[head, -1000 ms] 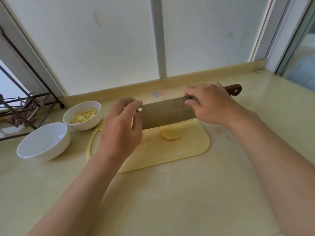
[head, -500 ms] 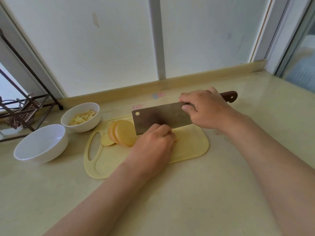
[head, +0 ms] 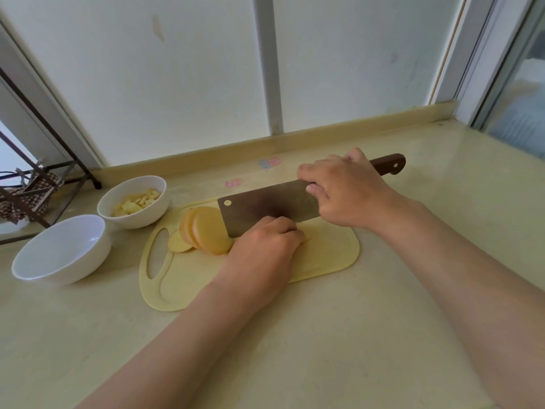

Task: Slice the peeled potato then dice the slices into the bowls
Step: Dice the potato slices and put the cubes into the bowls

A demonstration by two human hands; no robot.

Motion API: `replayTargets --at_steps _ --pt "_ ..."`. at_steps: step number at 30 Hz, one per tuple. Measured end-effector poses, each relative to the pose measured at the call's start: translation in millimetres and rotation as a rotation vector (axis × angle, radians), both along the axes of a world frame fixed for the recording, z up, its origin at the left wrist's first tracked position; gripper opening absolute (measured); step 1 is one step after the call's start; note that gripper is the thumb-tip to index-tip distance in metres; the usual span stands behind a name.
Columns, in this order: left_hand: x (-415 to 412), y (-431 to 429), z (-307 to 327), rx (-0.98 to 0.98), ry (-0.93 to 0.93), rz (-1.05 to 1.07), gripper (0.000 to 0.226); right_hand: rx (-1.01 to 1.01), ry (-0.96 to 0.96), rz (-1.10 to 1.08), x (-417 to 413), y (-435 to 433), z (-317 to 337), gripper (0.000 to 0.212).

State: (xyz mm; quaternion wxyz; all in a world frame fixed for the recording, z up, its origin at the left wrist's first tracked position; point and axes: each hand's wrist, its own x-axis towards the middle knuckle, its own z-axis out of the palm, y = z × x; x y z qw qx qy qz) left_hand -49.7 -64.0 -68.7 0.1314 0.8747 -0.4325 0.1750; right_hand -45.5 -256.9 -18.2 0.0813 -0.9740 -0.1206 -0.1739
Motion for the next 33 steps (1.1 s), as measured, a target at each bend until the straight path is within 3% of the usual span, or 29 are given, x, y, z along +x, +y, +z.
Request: replayTargets --at_steps 10,28,33 --pt "-3.9 2.2 2.4 0.002 0.021 0.010 0.026 -0.009 0.140 -0.044 -2.5 -17.3 16.2 0.026" --pt "-5.2 4.2 3.0 -0.010 0.015 -0.013 0.033 -0.024 0.097 -0.085 -8.0 -20.7 16.3 0.026" --pt "-7.0 5.4 2.5 0.089 -0.049 -0.033 0.021 0.021 0.014 -0.071 -8.9 -21.4 17.5 0.018"
